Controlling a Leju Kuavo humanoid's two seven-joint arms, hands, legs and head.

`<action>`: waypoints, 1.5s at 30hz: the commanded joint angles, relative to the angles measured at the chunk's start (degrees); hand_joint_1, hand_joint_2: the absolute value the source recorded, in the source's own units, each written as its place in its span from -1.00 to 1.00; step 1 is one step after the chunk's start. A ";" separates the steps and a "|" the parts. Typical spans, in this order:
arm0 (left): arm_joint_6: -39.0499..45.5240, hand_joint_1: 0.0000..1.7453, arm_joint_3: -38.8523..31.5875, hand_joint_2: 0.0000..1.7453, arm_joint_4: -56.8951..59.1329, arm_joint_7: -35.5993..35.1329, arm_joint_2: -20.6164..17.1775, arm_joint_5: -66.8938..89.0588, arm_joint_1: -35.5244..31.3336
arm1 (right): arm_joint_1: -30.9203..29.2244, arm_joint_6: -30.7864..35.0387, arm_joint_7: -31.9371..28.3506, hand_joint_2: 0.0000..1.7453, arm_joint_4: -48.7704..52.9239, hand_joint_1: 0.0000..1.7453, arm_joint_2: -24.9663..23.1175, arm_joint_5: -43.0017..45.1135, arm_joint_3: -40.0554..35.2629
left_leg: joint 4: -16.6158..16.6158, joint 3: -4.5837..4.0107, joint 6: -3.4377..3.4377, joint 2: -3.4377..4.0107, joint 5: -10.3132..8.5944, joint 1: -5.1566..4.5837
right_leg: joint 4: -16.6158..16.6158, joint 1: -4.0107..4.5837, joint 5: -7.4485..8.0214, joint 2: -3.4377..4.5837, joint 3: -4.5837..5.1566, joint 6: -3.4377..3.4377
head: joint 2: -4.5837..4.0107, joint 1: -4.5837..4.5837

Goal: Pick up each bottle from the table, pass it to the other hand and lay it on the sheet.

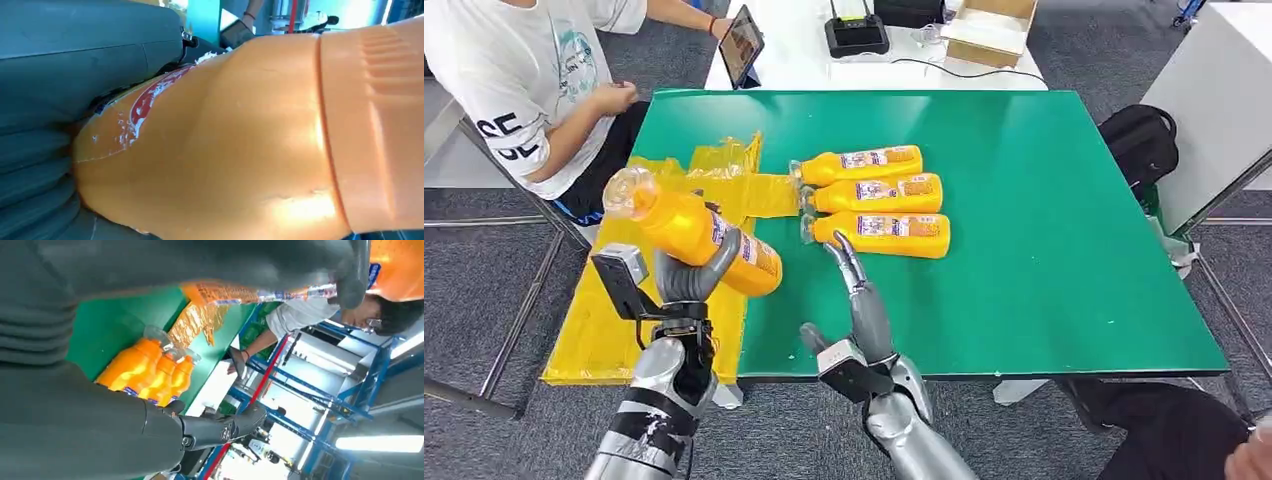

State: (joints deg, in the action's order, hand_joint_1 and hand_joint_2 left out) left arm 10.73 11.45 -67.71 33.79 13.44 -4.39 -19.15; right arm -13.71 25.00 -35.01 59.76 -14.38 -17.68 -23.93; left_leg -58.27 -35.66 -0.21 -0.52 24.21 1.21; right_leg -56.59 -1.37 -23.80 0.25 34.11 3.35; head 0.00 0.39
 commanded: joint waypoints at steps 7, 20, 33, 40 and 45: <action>20.24 1.00 -6.54 1.00 16.69 6.21 -3.69 14.04 -9.17 | 0.55 1.68 -2.60 -1.00 5.51 -1.00 -0.87 5.82 5.03 | 0.04 0.14 0.03 0.00 0.01 -0.01 | 0.00 0.02 -0.03 -0.04 -0.12 -0.13 | 0.00 0.02; 29.27 1.00 0.24 1.00 34.45 -28.01 -14.25 94.39 -18.50 | -1.14 2.91 -2.58 -1.00 8.95 -1.00 0.24 7.78 0.94 | 0.01 0.10 -0.01 -0.04 -0.05 0.04 | -0.05 0.06 -0.04 -0.06 -0.12 -0.17 | 0.00 0.00; 24.93 1.00 2.15 1.00 51.41 -28.66 -15.78 93.98 -25.77 | -0.81 1.71 -2.03 -1.00 9.56 -1.00 0.29 7.41 -0.10 | -0.04 0.20 0.01 0.14 0.03 0.08 | -0.07 0.10 -0.04 0.13 -0.16 -0.19 | 0.00 0.04; 21.66 1.00 0.28 1.00 51.75 -27.47 -15.60 91.94 -24.18 | -0.23 1.62 -1.15 -1.00 9.95 -1.00 0.34 7.17 -0.01 | 0.01 0.13 -0.04 0.11 -0.01 0.06 | -0.04 0.07 -0.02 0.13 -0.09 -0.14 | 0.00 0.02; 19.30 1.00 -1.51 1.00 51.89 -26.96 -15.33 90.21 -24.13 | -0.17 1.36 -0.77 -1.00 10.32 -1.00 0.10 7.21 0.07 | -0.02 0.18 0.00 0.11 0.03 0.08 | -0.04 0.10 -0.05 0.12 -0.15 -0.17 | 0.00 0.04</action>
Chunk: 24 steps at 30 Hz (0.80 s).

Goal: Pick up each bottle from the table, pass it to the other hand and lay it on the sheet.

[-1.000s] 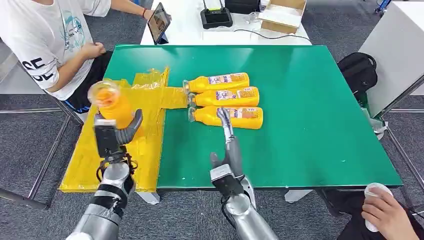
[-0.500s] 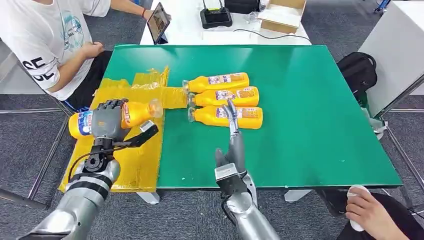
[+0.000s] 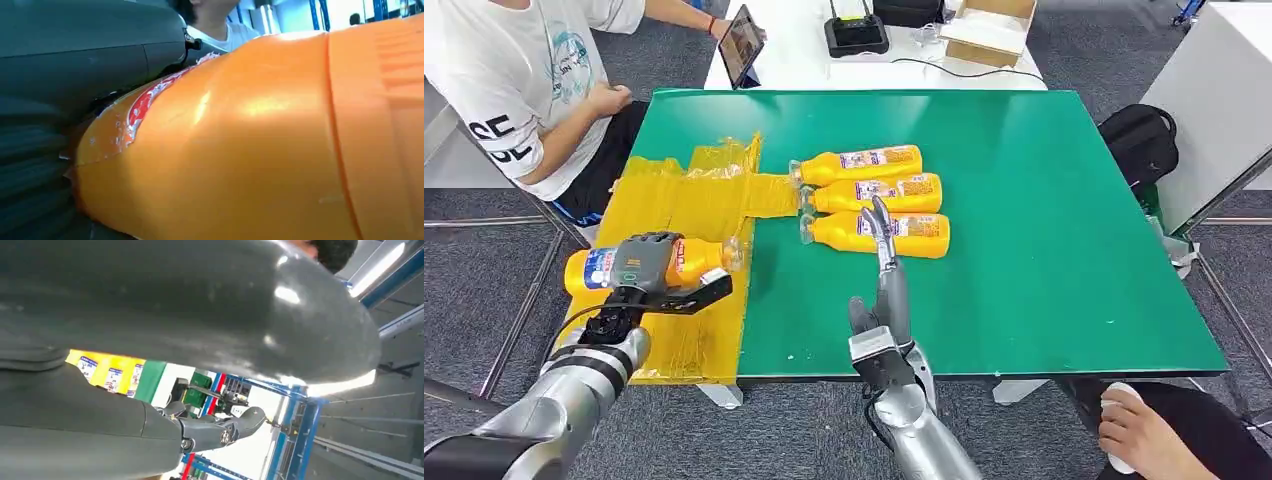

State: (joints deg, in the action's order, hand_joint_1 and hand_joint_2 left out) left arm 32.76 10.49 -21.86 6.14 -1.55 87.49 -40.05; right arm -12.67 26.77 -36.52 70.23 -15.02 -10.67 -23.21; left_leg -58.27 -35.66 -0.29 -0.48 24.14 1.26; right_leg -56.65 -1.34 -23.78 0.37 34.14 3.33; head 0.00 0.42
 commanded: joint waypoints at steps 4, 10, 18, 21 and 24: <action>-4.24 1.00 -1.31 1.00 6.00 1.10 -0.60 -2.16 -2.99 | -0.97 -0.67 1.29 -1.00 -0.07 -1.00 0.65 0.14 -0.65 | -0.04 0.17 0.09 0.07 0.10 0.03 | 0.00 0.07 -0.07 -0.01 -0.19 -0.15 | 0.00 0.02; -4.63 -1.00 -4.57 1.00 5.47 2.85 0.18 -5.83 -2.70 | -0.85 -0.74 1.81 -1.00 -0.17 -1.00 0.50 0.33 -0.15 | 0.00 0.06 0.04 0.03 0.04 0.02 | 0.02 0.04 -0.02 -0.01 -0.08 -0.09 | 0.00 0.02; -8.90 -1.00 -7.10 1.00 5.16 8.11 1.08 -9.56 -3.51 | -0.88 -0.99 2.16 -1.00 -0.28 -1.00 0.41 0.43 0.33 | -0.02 0.09 0.07 -0.01 0.05 0.03 | 0.02 0.06 -0.04 -0.07 -0.12 -0.11 | 0.00 0.02; -13.10 -1.00 -9.00 1.00 4.19 12.02 2.36 -12.95 -2.85 | -0.75 -1.30 2.37 -1.00 -0.51 -1.00 0.24 0.73 1.11 | 0.00 0.11 0.08 -0.06 0.04 0.01 | 0.03 0.04 -0.05 -0.12 -0.15 -0.11 | 0.00 0.04; -15.53 -1.00 -9.47 1.00 4.16 13.85 2.97 -14.38 -2.80 | -0.83 -1.45 2.41 -1.00 -0.62 -1.00 0.29 0.89 1.69 | 0.01 0.23 0.10 -0.04 0.07 0.02 | 0.06 0.07 -0.07 -0.12 -0.27 -0.16 | 0.00 0.02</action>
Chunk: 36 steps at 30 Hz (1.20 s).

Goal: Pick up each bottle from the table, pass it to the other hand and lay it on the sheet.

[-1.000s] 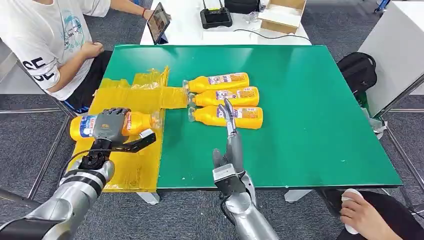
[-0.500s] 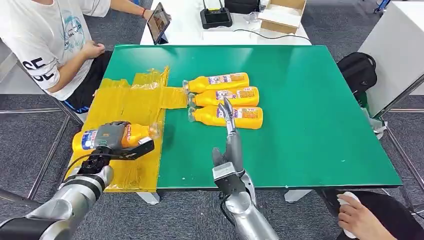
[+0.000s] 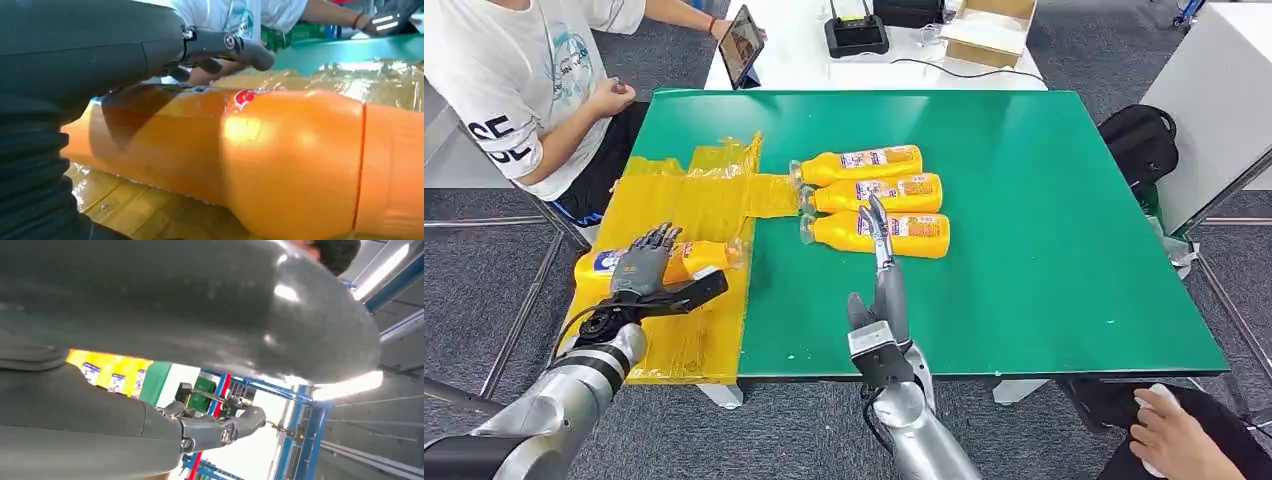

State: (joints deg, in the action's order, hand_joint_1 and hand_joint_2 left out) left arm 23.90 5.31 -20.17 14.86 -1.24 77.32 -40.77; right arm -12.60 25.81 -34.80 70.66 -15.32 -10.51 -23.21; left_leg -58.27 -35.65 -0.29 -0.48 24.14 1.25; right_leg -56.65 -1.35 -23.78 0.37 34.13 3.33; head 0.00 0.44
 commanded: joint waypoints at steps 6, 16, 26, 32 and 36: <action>-9.91 -1.00 -5.20 1.00 1.70 7.76 2.98 -6.70 -2.35 | -0.89 -0.49 0.74 -1.00 -1.39 -1.00 0.55 0.99 2.40 | 0.01 0.14 0.06 -0.08 0.02 0.01 | 0.04 0.03 -0.02 -0.09 -0.20 -0.09 | 0.00 0.00; -20.43 -1.00 -6.54 1.00 -4.99 18.78 3.58 -22.22 -2.05 | -1.49 -1.16 0.05 -1.00 -3.90 -1.00 0.22 2.06 4.23 | 0.00 0.23 0.05 -0.08 0.00 0.03 | 0.05 0.06 -0.02 -0.10 -0.29 -0.11 | 0.00 0.00; -8.73 -1.00 -10.82 1.00 -24.54 25.14 8.23 -47.82 6.43 | -1.74 -0.96 0.20 -1.00 -5.37 -1.00 -0.66 1.40 3.11 | 0.04 0.30 0.05 0.04 0.06 0.01 | 0.07 0.05 -0.04 0.00 -0.31 -0.13 | 0.00 -0.02; -7.73 -1.00 -7.77 1.00 -36.72 25.14 8.27 -66.55 11.52 | -2.00 -0.42 0.03 -1.00 -6.77 -1.00 -0.80 1.18 3.01 | 0.02 0.22 0.06 0.10 0.05 0.01 | 0.07 0.04 -0.01 0.05 -0.23 -0.11 | 0.00 -0.02; -11.29 -1.00 -8.34 1.00 -40.37 25.14 10.64 -72.69 14.25 | -1.55 -0.10 -0.11 -1.00 -6.81 -1.00 -0.18 1.27 3.89 | 0.04 0.23 0.06 -0.04 0.04 0.01 | 0.08 0.04 -0.05 -0.09 -0.28 -0.11 | 0.00 0.00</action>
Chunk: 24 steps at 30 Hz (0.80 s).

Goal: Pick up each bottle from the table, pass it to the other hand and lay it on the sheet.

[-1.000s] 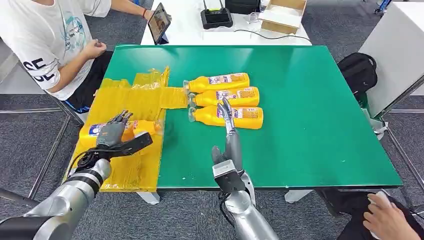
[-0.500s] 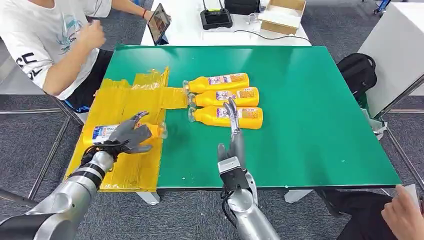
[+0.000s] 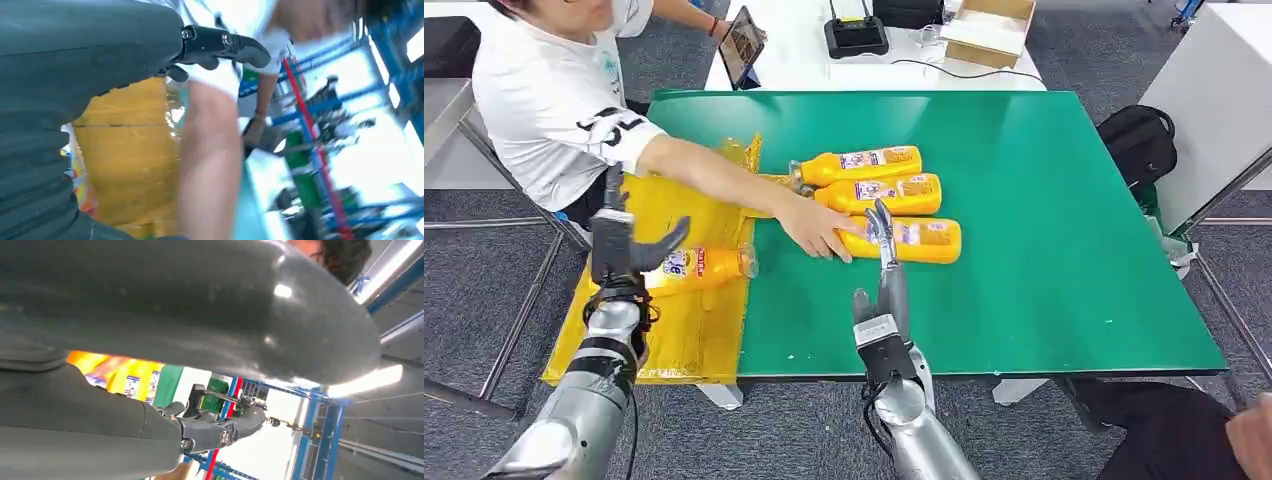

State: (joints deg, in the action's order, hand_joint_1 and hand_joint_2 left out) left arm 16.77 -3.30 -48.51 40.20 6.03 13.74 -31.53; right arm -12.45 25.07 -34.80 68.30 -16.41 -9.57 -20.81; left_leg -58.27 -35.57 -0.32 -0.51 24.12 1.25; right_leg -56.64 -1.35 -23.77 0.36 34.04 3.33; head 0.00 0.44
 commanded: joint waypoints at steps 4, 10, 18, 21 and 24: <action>-3.12 -1.00 2.63 1.00 -16.59 -0.20 5.19 -8.96 9.81 | -0.52 0.81 0.10 1.00 -3.01 -1.00 2.26 -0.69 1.88 | 0.03 0.19 0.10 -0.01 0.09 0.01 | 0.09 0.05 -0.06 -0.06 -0.24 -0.13 | 0.00 -0.02; -0.36 -1.00 7.03 1.00 -22.28 -0.20 5.03 -8.09 15.82 | -0.38 -0.77 5.04 1.00 -2.46 -1.00 5.90 -5.62 1.64 | 0.06 0.30 0.12 0.00 0.13 0.01 | 0.14 0.07 -0.10 -0.09 -0.35 -0.18 | 0.00 -0.02; 4.59 -1.00 9.55 1.00 -27.38 -0.20 3.08 -6.51 20.45 | -2.40 -4.26 16.61 1.00 -3.91 -1.00 11.44 -16.95 2.22 | 0.04 0.22 0.13 -0.02 0.10 -0.01 | 0.14 0.04 -0.06 -0.10 -0.27 -0.15 | 0.00 0.00; 8.51 -1.00 9.06 1.00 -31.79 -0.20 2.02 -6.75 21.93 | -2.97 -9.60 22.02 1.00 -5.30 -1.00 13.06 -21.64 1.03 | 0.03 0.13 0.09 0.09 0.09 -0.02 | 0.11 0.02 -0.02 0.02 -0.15 -0.11 | 0.00 -0.02; 10.93 -1.00 9.56 1.00 -32.30 -0.20 1.27 -4.33 22.21 | -2.95 -11.63 23.75 1.00 -5.39 -1.00 13.63 -23.10 0.51 | 0.06 0.23 0.09 0.14 0.13 0.00 | 0.12 0.05 -0.04 0.06 -0.24 -0.17 | 0.00 -0.02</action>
State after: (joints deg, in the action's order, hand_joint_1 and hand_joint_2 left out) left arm 24.55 4.42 -76.35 40.22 10.51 7.45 -10.80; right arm -12.67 17.09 -14.59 67.08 -7.60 -29.95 -18.97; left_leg -58.27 -35.60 -0.32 -0.52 24.15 1.24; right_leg -56.60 -1.36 -23.78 0.35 34.03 3.34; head 0.00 0.42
